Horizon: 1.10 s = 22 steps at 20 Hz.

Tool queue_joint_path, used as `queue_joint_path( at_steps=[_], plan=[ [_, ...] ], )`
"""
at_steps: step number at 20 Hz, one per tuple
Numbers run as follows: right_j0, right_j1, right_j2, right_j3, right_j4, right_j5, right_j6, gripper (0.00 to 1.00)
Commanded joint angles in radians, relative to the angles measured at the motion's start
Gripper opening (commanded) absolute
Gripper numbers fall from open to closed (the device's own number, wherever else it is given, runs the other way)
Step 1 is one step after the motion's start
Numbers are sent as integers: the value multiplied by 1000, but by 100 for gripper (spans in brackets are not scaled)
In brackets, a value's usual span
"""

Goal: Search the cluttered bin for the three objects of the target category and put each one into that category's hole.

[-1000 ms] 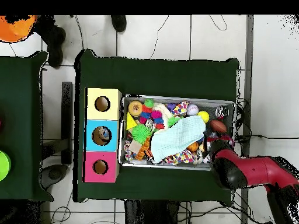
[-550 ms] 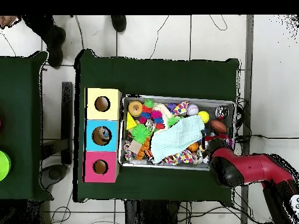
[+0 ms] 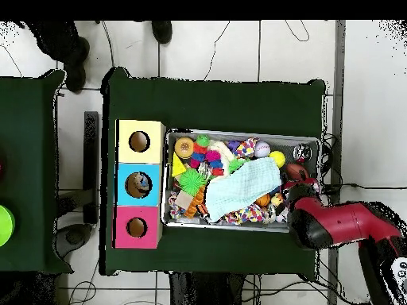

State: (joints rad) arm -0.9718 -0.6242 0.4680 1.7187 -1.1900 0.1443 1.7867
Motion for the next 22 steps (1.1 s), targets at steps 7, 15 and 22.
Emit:
queue_joint_path(
  at_steps=[7,15,22],
  plan=[
    [32,53,-103,-121,-68,2,26,100],
    [33,168,-166,-135,30,118,63,100],
    [61,169,-204,-63,144,177,69,100]
  ],
)
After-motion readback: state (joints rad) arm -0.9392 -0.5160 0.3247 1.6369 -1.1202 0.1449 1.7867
